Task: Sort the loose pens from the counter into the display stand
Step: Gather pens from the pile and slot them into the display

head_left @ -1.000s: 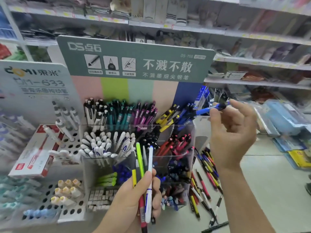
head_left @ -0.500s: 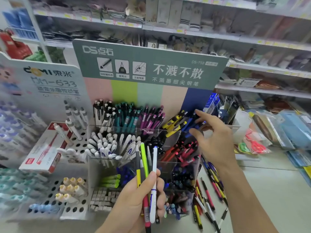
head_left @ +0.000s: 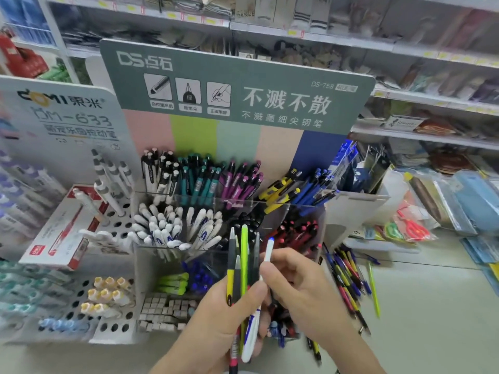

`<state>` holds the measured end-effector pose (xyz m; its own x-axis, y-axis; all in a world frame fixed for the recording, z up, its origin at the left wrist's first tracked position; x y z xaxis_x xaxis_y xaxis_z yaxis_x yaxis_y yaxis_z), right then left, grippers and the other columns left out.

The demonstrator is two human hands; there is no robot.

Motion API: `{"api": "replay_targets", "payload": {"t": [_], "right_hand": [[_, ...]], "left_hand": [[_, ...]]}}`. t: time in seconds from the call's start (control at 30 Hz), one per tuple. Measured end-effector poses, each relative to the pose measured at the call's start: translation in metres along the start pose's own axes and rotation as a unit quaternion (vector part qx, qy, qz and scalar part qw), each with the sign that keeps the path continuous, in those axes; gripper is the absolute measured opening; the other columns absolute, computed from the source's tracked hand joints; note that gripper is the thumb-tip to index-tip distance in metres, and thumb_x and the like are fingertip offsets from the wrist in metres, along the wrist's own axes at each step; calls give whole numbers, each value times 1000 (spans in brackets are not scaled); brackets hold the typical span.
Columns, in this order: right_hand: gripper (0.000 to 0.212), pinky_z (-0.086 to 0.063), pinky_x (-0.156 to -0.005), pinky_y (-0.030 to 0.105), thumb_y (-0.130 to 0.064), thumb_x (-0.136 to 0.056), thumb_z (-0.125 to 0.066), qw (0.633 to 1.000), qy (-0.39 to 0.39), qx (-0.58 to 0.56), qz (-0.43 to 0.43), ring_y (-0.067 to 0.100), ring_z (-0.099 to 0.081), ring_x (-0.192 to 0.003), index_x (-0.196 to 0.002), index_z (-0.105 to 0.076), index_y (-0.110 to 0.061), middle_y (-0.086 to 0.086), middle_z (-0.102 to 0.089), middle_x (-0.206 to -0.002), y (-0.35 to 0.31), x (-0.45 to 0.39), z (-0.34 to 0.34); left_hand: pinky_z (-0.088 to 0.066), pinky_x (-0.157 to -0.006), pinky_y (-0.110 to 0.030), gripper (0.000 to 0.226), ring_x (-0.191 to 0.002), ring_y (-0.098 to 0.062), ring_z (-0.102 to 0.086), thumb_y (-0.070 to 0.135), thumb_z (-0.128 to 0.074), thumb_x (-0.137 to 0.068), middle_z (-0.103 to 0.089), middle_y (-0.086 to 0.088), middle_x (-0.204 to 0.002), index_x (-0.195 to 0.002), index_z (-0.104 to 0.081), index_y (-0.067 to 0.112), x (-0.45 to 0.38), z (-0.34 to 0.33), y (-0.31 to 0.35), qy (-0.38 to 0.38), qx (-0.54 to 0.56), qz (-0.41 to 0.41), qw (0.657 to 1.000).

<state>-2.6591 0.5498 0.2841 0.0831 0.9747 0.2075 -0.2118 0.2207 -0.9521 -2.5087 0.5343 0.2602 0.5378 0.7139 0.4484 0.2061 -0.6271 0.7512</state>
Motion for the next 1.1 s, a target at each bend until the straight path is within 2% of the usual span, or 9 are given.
{"api": "replay_targets", "payload": {"t": [0.13,0.2,0.3,0.43,0.57,0.73,0.83,0.93,1.1], "right_hand": [[8,-47,-59,28,-16,-94,-68,994,53,-99,-10,13,-57,-58,-94,-71,-9,2,-67,-69,2,0,7],[7,-48,-56,27,-11,-93,-68,992,56,-114,-17,20,-59,-56,-98,-70,-7,8,-71,-73,0,0,12],[29,-52,-55,29,-7,-92,-70,993,20,-111,-40,41,-65,-66,-118,-61,-14,17,-74,-78,0,1,17],[45,-55,-63,32,-7,-93,-70,997,-13,-54,-58,29,-67,-66,-130,-54,-26,18,-73,-81,7,4,22],[40,-57,-60,32,-2,-91,-70,992,67,-105,-23,28,-67,-62,-124,-57,-19,19,-74,-80,7,6,22],[41,-59,-58,30,-9,-72,-80,969,183,-163,26,30,-70,-62,-104,-57,-2,16,-72,-77,5,9,37],[39,-59,-61,32,-14,-66,-83,986,121,-115,8,31,-70,-63,-86,-55,2,15,-71,-70,5,10,48],[25,-55,-65,30,-16,-73,-88,999,-24,10,-20,26,-72,-66,-76,-65,-8,12,-74,-71,10,7,53],[16,-59,-81,39,-14,-85,-83,956,-271,105,-28,19,-72,-80,-99,-76,-18,1,-78,-88,7,6,17]], "left_hand": [[-48,-44,-29,47,-43,-27,-55,50,-67,-88,-61,-25,-64,-88,-71,3,1,0,0,-36,-34,21,999],[-54,-48,-34,40,-51,-32,-61,34,-60,-92,-65,-27,-72,-101,-68,-5,2,-2,0,-50,-2,41,998],[-59,-60,-46,29,-69,-43,-67,7,-64,-88,-67,-37,-92,-113,-67,-8,5,0,-3,-68,38,62,995],[-60,-72,-50,40,-90,-47,-70,-2,-75,-77,-68,-36,-106,-117,-71,1,7,2,-13,-99,39,72,992],[-59,-64,-39,39,-70,-34,-70,15,-80,-83,-70,-28,-91,-113,-67,-5,8,7,-19,-116,-2,55,992],[-43,-37,-27,45,-39,-25,-49,18,-80,-76,-61,-22,-66,-106,-59,-8,10,14,-19,4,35,29,999],[-36,-32,-23,34,-34,-23,-41,12,-86,-73,-55,-22,-60,-92,-66,-7,12,17,-12,78,54,-16,995],[-34,-34,-23,28,-33,-21,-38,22,-92,-63,-48,-22,-51,-68,-71,4,15,24,-3,126,41,-62,989],[-35,-37,-24,59,-33,-22,-39,56,-94,-40,-46,-22,-46,-73,-73,11,20,27,3,132,11,-106,986]]}}
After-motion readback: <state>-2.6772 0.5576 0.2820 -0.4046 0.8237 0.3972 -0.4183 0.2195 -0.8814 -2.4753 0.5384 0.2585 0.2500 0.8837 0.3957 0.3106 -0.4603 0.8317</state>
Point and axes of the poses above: each hand's wrist, its own x-axis away from the middle knuckle, its own z-axis out of the back of the hand, y = z × x, the point moved 2 cm from there along -x, towards the middle knuckle
